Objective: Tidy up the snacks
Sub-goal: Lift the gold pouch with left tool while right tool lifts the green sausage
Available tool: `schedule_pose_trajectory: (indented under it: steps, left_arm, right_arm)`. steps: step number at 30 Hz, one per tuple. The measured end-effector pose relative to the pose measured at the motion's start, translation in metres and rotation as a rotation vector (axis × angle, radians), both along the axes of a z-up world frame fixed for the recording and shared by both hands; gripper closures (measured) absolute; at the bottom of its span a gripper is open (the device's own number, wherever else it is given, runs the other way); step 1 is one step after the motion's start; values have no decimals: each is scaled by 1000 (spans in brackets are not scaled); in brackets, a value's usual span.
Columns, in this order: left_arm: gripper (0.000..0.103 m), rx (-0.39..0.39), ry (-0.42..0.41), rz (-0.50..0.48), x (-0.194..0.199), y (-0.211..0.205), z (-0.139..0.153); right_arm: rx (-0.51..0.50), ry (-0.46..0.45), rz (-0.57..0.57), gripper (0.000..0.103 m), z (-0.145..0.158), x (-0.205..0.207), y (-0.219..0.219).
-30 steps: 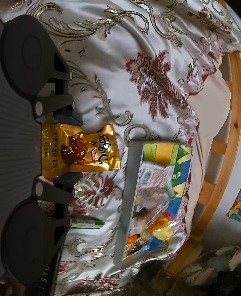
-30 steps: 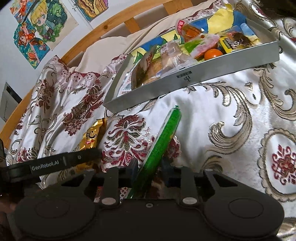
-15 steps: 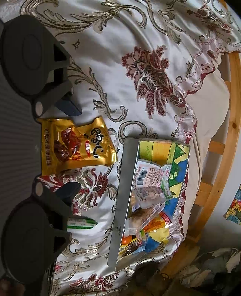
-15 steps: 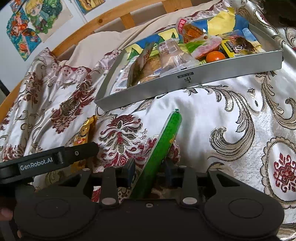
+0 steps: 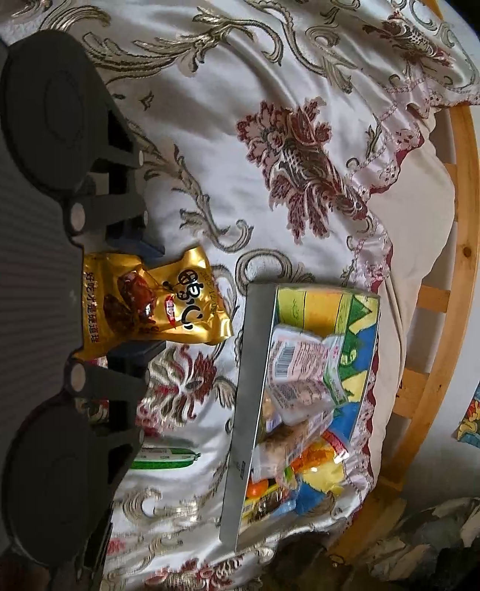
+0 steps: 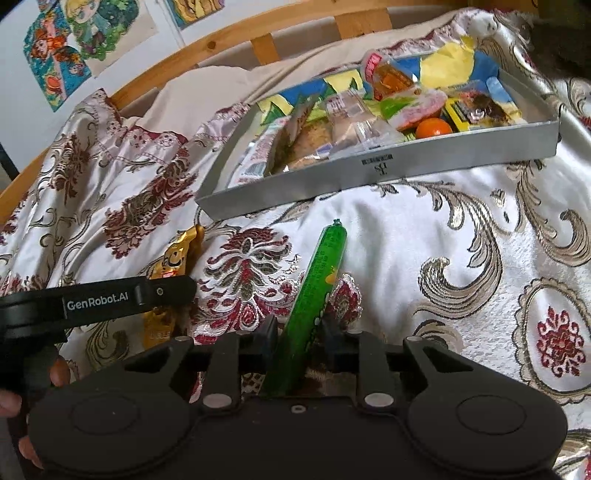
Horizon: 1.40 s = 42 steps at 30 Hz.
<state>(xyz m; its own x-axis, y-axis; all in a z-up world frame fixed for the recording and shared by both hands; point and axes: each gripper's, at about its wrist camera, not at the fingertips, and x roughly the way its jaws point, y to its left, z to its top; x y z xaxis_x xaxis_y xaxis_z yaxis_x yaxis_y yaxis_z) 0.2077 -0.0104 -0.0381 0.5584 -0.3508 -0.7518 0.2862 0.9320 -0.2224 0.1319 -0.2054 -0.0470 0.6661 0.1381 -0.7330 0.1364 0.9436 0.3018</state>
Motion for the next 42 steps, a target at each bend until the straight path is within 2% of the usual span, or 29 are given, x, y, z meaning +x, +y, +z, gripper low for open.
schedule_pose_trajectory:
  steps: [3,4,9,13,17,20,24,29,35,42]
  left_arm:
    - [54,-70,22,-41,-3,-1,3]
    - [54,-69,23,-49,-5,-3,3]
    - [50,18,12,-64,-8,-15,-4]
    - [50,23,12,-63,-8,-15,-6]
    - [55,8,12,-61,-7,-14,-3]
    - [56,-26,7,-105,-10,-16,-1]
    - [56,-32,-33,-142,-17,-25,2]
    - [56,-79,-75,-136,-21,-25,11]
    - [56,-89,-160,-104,-23,-25,29]
    - [55,-98,-218,-76,13,-32,55]
  right_arm:
    - [-63,-27,30,77,6,-5,2]
    - [-91,-32,44,77,7,-6,4]
    - [-188,-26,104,75,8,-9,11]
    - [-136,-20,88,76,1,-6,6]
    - [-106,-61,88,78,3,-11,7]
    - [-82,-97,83,79,7,-18,4]
    - [-47,-136,49,79,12,-27,-5]
    - [-64,-194,18,79,21,-34,-15]
    - [-70,-236,2,79,33,-33,-28]
    - [-80,-294,18,79,49,-9,-45]
